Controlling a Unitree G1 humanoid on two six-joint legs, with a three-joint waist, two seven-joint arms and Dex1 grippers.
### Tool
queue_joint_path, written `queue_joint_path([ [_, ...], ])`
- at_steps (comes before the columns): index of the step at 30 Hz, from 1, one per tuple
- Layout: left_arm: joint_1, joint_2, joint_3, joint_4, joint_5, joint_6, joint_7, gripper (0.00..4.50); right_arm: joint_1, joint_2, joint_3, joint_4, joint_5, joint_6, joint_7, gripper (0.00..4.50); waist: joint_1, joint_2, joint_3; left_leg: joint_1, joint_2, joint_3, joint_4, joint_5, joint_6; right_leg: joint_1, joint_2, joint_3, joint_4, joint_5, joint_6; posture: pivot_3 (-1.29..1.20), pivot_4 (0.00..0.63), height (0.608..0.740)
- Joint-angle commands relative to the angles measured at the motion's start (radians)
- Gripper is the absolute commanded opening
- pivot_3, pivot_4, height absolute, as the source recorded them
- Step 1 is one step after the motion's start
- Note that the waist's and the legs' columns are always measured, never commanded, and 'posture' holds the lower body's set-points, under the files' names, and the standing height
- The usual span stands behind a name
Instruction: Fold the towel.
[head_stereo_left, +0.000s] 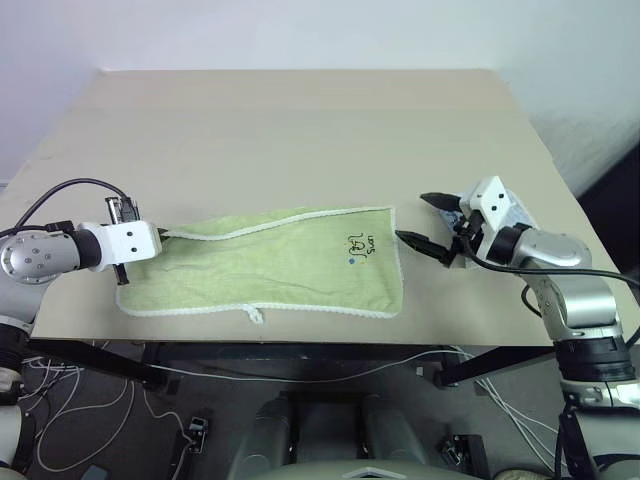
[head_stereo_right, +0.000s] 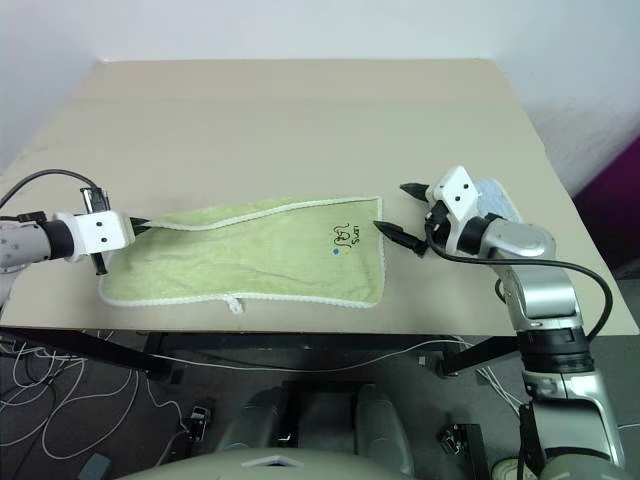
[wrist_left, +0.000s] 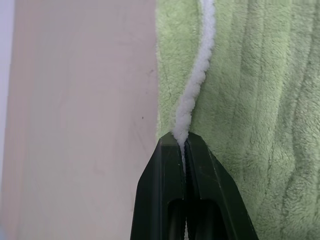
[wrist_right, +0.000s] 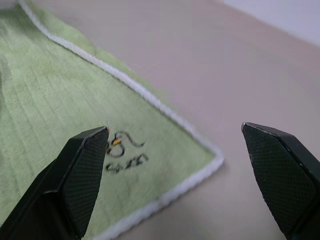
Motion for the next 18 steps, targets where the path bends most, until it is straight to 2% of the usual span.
queue_joint_path([
  [1, 0.030, 0.008, 0.055, -0.039, -0.030, 0.030, 0.023, 0.02, -0.061, -0.028, 0.035, 0.060, -0.064, -0.068, 0.030, 4.50, 0.000, 0.000, 0.000, 0.000, 0.000, 0.000, 0.000, 0.000, 0.000, 0.000, 0.000, 0.000, 0.000, 0.000, 0.000, 0.00, 0.150, 0.740],
  [4, 0.047, 0.002, 0.072, -0.055, -0.037, 0.053, 0.030, 0.02, -0.121, -0.030, 0.092, 0.190, -0.172, -0.219, 0.022, 4.50, 0.001, 0.000, 0.000, 0.000, 0.000, 0.000, 0.000, 0.000, 0.000, 0.000, 0.000, 0.000, 0.000, 0.000, 0.000, 0.00, 0.150, 0.740],
  [7, 0.057, -0.003, 0.082, -0.067, -0.049, 0.066, 0.028, 0.02, -0.202, -0.003, 0.149, 0.358, -0.292, -0.393, -0.045, 4.50, 0.000, 0.000, 0.000, 0.000, 0.000, 0.000, 0.000, 0.000, 0.000, 0.000, 0.000, 0.000, 0.000, 0.000, 0.000, 0.00, 0.150, 0.740],
  [11, 0.078, 0.000, 0.088, -0.082, -0.051, 0.072, 0.026, 0.02, -0.304, 0.061, 0.183, 0.557, -0.338, -0.480, -0.072, 4.50, -0.005, 0.000, 0.000, 0.000, 0.000, 0.000, 0.000, 0.000, 0.000, -0.001, 0.000, 0.000, 0.000, 0.000, 0.000, 0.00, 0.150, 0.740],
  [18, 0.102, 0.009, 0.099, -0.094, -0.054, 0.077, 0.029, 0.02, -0.440, 0.108, 0.244, 0.835, -0.438, -0.651, -0.104, 4.50, -0.016, 0.000, 0.000, 0.000, 0.000, 0.000, 0.000, 0.000, 0.000, -0.001, 0.000, 0.000, 0.000, 0.000, 0.000, 0.00, 0.150, 0.740],
])
